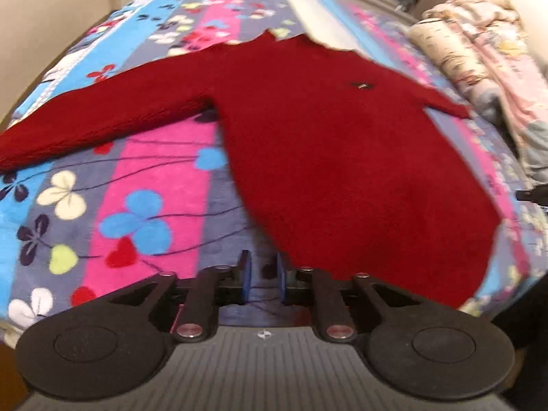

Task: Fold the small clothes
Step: 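Pull the hem taut with both tools and release to smooth the sweater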

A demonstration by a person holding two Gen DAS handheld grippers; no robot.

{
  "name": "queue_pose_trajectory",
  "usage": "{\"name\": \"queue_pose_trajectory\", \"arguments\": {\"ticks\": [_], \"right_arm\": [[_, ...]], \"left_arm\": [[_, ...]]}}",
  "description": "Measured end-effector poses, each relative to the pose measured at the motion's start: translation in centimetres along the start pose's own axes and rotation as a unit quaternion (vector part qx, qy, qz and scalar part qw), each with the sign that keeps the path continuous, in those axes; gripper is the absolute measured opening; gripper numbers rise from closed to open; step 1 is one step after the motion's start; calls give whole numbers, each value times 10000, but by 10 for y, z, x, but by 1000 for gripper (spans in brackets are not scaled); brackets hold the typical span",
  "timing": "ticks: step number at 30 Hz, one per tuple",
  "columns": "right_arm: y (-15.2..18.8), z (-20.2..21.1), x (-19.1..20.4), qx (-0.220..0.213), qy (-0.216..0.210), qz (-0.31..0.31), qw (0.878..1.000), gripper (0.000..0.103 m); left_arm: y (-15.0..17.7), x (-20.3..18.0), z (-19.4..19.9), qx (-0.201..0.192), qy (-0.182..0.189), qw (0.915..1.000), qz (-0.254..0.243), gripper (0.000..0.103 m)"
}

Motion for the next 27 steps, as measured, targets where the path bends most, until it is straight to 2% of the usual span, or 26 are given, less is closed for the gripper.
{"name": "queue_pose_trajectory", "arguments": {"ticks": [2, 4, 5, 6, 8, 10, 12, 13, 14, 15, 16, 18, 20, 21, 23, 25, 27], "right_arm": [[3, -12, 7, 143, -491, 82, 9987, 5], [4, -24, 20, 261, -853, 257, 9957, 22], [4, -29, 25, 293, -859, 382, 9951, 39], [4, -36, 33, 324, -805, 539, 9948, 46], [8, -49, 45, 517, -744, 751, 9930, 45], [17, -61, 52, 756, -726, 888, 9905, 44], [24, -60, 64, 793, -748, 1226, 9864, 25], [27, -58, 70, 736, -713, 1506, 9833, 20], [29, -54, 74, 678, -707, 1693, 9807, 11], [29, -52, 74, 628, -718, 1737, 9802, 7], [25, -47, 70, 563, -741, 1594, 9828, 7], [10, -31, 53, 319, -874, 1018, 9904, 6], [3, -22, 40, 207, -821, 856, 9927, 5], [7, -26, 39, 278, -642, 985, 9927, 5], [18, -41, 45, 601, -415, 1171, 9904, 5], [21, -46, 48, 634, -223, 1312, 9891, 6], [18, -46, 51, 579, -219, 1267, 9900, 6]], "left_arm": [[0, 4, -11, -14, 298, 9991, 299, 33], [-3, 7, -27, 41, 672, 9947, 772, 41], [-5, 10, -36, 141, 764, 9924, 956, 41], [-5, 12, -40, 200, 780, 9910, 1071, 41], [-11, 12, -39, 93, 771, 9905, 1131, 41], [-11, 10, -39, 105, 941, 9885, 1181, 41], [-9, 6, -47, 249, 865, 9904, 1046, 41], [-7, 3, -51, 361, 799, 9919, 917, 40], [-5, 1, -56, 447, 726, 9930, 814, 33], [-4, -1, -58, 458, 603, 9943, 748, 25], [-4, -1, -58, 434, 506, 9954, 688, 15], [-3, -1, -53, 351, 503, 9959, 664, 15], [2, -2, -61, 577, 262, 9965, 540, 15], [5, -5, -68, 759, 89, 9962, 426, 15], [7, -11, -76, 911, -206, 9956, 97, 33], [5, -13, -74, 823, -397, 9958, -12, 41], [2, -15, -67, 600, -556, 9966, -62, 44]]}}
Point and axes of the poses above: each gripper's, at about its wrist camera, not at the fingertips, and z roughly against the way its jaws point, x to its left, y to its underside, the point moved 4 cm from there along -z, roughly the way its jaws point
